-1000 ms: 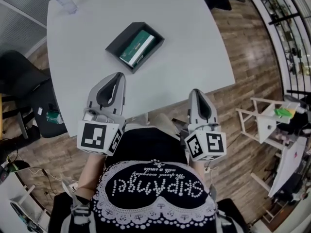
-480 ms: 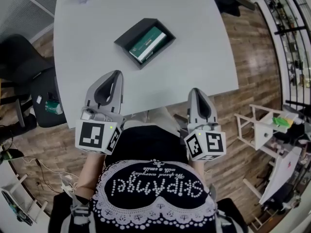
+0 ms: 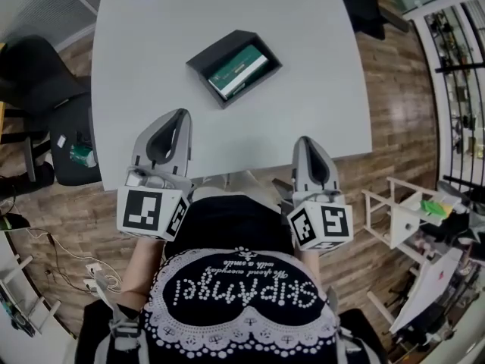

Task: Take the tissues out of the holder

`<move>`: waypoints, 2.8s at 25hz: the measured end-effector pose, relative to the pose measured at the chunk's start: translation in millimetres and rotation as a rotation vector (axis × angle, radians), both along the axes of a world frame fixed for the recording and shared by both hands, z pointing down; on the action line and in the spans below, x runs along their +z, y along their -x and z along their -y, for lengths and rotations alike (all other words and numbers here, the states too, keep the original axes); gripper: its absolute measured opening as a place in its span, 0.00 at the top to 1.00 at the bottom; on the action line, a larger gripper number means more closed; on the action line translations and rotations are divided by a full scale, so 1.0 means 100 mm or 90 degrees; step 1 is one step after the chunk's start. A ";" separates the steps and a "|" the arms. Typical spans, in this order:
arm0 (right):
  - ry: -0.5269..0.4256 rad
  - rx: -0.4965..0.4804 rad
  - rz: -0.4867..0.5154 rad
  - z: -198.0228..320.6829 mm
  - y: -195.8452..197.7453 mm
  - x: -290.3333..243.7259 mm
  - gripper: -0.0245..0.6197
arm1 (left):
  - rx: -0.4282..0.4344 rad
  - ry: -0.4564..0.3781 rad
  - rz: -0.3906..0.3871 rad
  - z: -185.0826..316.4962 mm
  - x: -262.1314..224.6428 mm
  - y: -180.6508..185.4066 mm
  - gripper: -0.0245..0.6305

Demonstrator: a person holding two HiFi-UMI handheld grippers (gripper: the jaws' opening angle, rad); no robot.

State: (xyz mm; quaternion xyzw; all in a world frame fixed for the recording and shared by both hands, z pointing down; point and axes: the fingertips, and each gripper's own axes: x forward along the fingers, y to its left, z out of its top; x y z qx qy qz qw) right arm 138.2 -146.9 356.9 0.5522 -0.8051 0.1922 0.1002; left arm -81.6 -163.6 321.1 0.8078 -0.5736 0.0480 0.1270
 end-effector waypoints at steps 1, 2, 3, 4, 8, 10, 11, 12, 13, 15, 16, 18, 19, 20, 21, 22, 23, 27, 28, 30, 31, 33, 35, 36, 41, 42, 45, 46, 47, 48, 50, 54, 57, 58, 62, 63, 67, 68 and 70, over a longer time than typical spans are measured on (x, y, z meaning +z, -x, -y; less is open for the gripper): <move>0.000 -0.002 0.000 0.01 -0.01 -0.01 0.91 | -0.001 0.001 0.000 0.01 0.00 -0.02 0.92; -0.001 -0.002 0.001 0.02 -0.03 -0.01 0.91 | -0.002 0.001 -0.002 0.01 0.00 -0.05 0.92; -0.002 -0.002 0.002 0.03 -0.06 -0.02 0.91 | -0.002 0.001 -0.004 0.02 0.00 -0.07 0.92; -0.002 -0.001 0.002 0.04 -0.09 -0.03 0.91 | -0.003 0.000 -0.008 0.04 -0.01 -0.10 0.92; -0.008 -0.003 0.000 0.10 -0.18 -0.06 0.91 | -0.003 -0.010 -0.015 0.09 -0.07 -0.22 0.92; -0.012 -0.006 0.002 0.13 -0.21 -0.08 0.91 | -0.005 -0.012 -0.014 0.09 -0.10 -0.25 0.92; -0.014 -0.008 0.003 0.14 -0.21 -0.09 0.91 | -0.007 -0.013 -0.013 0.10 -0.10 -0.26 0.92; -0.016 -0.011 0.004 0.16 -0.21 -0.10 0.91 | -0.008 -0.012 -0.012 0.10 -0.11 -0.26 0.92; -0.017 -0.013 0.006 0.17 -0.21 -0.11 0.91 | -0.011 -0.011 -0.011 0.10 -0.11 -0.26 0.92; -0.019 -0.018 0.008 0.20 -0.21 -0.11 0.91 | -0.015 -0.009 -0.007 0.11 -0.10 -0.26 0.92; -0.019 -0.020 0.009 0.21 -0.22 -0.11 0.91 | -0.016 -0.008 -0.006 0.11 -0.10 -0.27 0.92; -0.021 -0.023 0.011 0.23 -0.22 -0.11 0.91 | -0.018 -0.008 -0.005 0.12 -0.10 -0.28 0.92; -0.022 -0.024 0.012 0.23 -0.23 -0.11 0.91 | -0.019 -0.008 -0.005 0.12 -0.10 -0.28 0.92; -0.024 -0.025 0.013 0.24 -0.23 -0.12 0.91 | -0.020 -0.009 -0.005 0.12 -0.11 -0.28 0.92; -0.025 -0.027 0.014 0.25 -0.23 -0.12 0.91 | -0.021 -0.009 -0.005 0.12 -0.11 -0.29 0.92; -0.026 -0.029 0.014 0.26 -0.24 -0.12 0.91 | -0.021 -0.010 -0.004 0.12 -0.12 -0.30 0.92; -0.028 -0.030 0.016 0.27 -0.24 -0.12 0.91 | -0.021 -0.010 -0.004 0.12 -0.13 -0.30 0.92; -0.038 -0.039 0.023 0.31 -0.20 -0.16 0.91 | -0.023 -0.013 0.004 0.11 -0.16 -0.30 0.92; -0.041 -0.042 0.024 0.33 -0.19 -0.17 0.91 | -0.025 -0.014 0.006 0.11 -0.16 -0.29 0.92; -0.045 -0.047 0.027 0.35 -0.17 -0.17 0.91 | -0.028 -0.017 0.008 0.12 -0.17 -0.28 0.92; -0.046 -0.049 0.027 0.35 -0.16 -0.18 0.91 | -0.030 -0.018 0.009 0.11 -0.18 -0.28 0.92; -0.048 -0.052 0.028 0.35 -0.16 -0.19 0.91 | -0.031 -0.021 0.010 0.10 -0.20 -0.27 0.92; -0.051 -0.053 0.029 0.35 -0.15 -0.21 0.91 | -0.032 -0.023 0.010 0.10 -0.22 -0.27 0.92; -0.051 -0.053 0.029 0.35 -0.15 -0.22 0.91 | -0.032 -0.023 0.011 0.10 -0.22 -0.26 0.92; -0.047 -0.049 0.027 0.41 -0.16 -0.20 0.91 | -0.033 -0.021 0.010 0.18 -0.21 -0.24 0.92; -0.046 -0.048 0.027 0.42 -0.16 -0.18 0.91 | -0.032 -0.020 0.010 0.20 -0.20 -0.24 0.92; -0.039 -0.042 0.025 0.45 -0.17 -0.15 0.91 | -0.031 -0.012 0.010 0.26 -0.16 -0.22 0.91; -0.037 -0.040 0.024 0.46 -0.17 -0.14 0.91 | -0.029 -0.009 0.009 0.28 -0.14 -0.23 0.91; -0.035 -0.038 0.024 0.46 -0.18 -0.14 0.91 | -0.025 -0.005 0.008 0.30 -0.13 -0.23 0.91; -0.033 -0.036 0.025 0.47 -0.19 -0.13 0.91 | -0.020 -0.001 0.006 0.33 -0.12 -0.23 0.91; -0.029 -0.031 0.025 0.49 -0.21 -0.12 0.91 | -0.006 0.007 0.003 0.39 -0.10 -0.26 0.83; -0.017 -0.025 0.024 0.51 -0.23 -0.07 0.91 | 0.015 0.023 0.001 0.51 -0.03 -0.31 0.76; -0.005 -0.021 0.022 0.51 -0.24 -0.02 0.91 | 0.026 0.038 0.007 0.60 0.06 -0.32 0.72; -0.001 -0.020 0.022 0.50 -0.24 0.00 0.91 | 0.029 0.045 0.008 0.63 0.10 -0.32 0.70; 0.010 -0.014 0.020 0.49 -0.28 0.05 0.91 | 0.034 0.074 0.019 0.74 0.27 -0.35 0.61; 0.011 -0.013 0.020 0.49 -0.29 0.05 0.91 | 0.035 0.079 0.023 0.77 0.30 -0.36 0.59; 0.019 -0.009 0.022 0.49 -0.32 0.07 0.91 | 0.039 0.094 0.037 0.86 0.38 -0.44 0.56; 0.021 -0.008 0.023 0.50 -0.33 0.08 0.91 | 0.039 0.095 0.039 0.88 0.40 -0.45 0.55; 0.025 -0.005 0.024 0.51 -0.35 0.10 0.91 | 0.041 0.097 0.044 0.93 0.43 -0.48 0.54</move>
